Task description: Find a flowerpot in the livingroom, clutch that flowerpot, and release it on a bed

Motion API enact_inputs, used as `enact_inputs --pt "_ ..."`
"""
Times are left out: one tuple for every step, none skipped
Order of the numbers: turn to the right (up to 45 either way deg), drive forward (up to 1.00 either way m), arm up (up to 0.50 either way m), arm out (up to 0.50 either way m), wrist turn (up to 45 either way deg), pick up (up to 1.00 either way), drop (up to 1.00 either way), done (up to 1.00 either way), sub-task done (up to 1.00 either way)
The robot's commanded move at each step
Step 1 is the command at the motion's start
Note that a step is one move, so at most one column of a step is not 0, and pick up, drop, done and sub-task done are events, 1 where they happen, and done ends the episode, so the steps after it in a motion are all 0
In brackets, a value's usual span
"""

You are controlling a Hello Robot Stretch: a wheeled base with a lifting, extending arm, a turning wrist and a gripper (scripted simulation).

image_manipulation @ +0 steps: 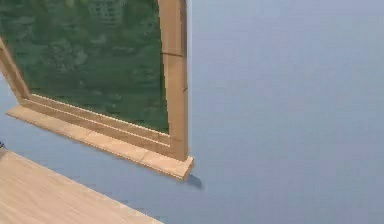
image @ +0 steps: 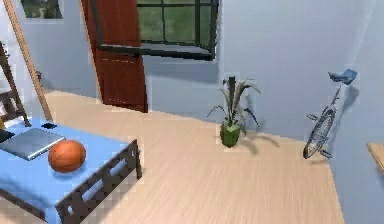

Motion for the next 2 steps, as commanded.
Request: enact_inputs --pt "0.0 1.00 0.00 0.00 0.0 0.00 0.00 0.00 0.00" --pt "-3.0 0.00 0.00 0.00 0.0 0.00 0.00 0.00 0.00"
